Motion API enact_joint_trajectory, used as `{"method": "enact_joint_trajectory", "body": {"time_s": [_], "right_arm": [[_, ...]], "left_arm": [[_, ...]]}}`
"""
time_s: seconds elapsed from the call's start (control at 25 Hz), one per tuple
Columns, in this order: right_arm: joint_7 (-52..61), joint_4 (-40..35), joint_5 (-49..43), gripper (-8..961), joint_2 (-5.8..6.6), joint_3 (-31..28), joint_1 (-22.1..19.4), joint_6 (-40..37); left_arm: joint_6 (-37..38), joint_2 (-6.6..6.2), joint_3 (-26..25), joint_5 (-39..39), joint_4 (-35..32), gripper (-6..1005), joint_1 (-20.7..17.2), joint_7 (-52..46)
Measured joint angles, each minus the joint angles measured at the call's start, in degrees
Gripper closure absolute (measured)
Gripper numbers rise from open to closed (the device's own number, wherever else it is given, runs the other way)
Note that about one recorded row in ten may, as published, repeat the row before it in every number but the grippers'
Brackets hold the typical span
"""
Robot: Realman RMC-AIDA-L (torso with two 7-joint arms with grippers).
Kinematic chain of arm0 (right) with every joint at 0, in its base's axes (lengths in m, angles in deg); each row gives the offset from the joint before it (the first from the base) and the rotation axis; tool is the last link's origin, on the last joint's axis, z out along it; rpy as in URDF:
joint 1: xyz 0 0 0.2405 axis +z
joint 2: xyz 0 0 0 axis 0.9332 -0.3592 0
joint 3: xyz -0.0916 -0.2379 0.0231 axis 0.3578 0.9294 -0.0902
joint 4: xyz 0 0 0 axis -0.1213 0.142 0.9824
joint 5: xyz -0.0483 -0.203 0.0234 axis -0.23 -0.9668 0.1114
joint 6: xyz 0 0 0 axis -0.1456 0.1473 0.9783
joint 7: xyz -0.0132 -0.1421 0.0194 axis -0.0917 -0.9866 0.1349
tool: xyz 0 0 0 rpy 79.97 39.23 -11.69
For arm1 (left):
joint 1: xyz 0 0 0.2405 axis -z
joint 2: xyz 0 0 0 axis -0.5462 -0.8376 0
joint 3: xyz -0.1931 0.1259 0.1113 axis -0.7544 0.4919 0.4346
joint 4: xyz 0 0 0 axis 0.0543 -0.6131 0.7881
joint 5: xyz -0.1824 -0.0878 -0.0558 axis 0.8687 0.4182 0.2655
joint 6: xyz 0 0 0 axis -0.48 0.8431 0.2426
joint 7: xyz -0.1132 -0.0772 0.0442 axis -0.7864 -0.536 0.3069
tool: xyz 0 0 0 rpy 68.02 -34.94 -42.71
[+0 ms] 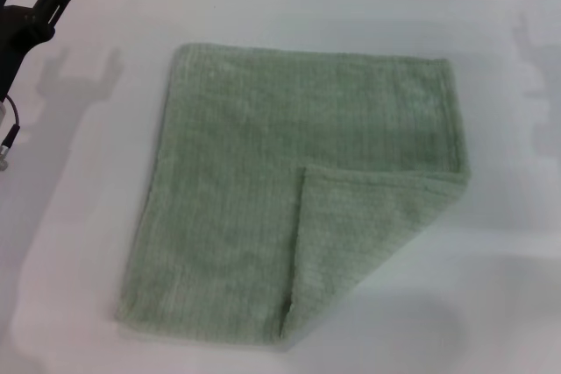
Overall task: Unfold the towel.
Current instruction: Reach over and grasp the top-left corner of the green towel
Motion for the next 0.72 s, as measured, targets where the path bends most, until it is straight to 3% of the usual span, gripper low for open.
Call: {"method": "enact_joint_trajectory", "body": {"time_s": [0.72], "right_arm": [[0.0, -0.2, -0.1, 214, -0.04, -0.1, 0.6, 1.5]], "left_arm": [[0.0, 0.13, 1.7, 0.1, 0.6, 265, 0.1, -0.7]]}}
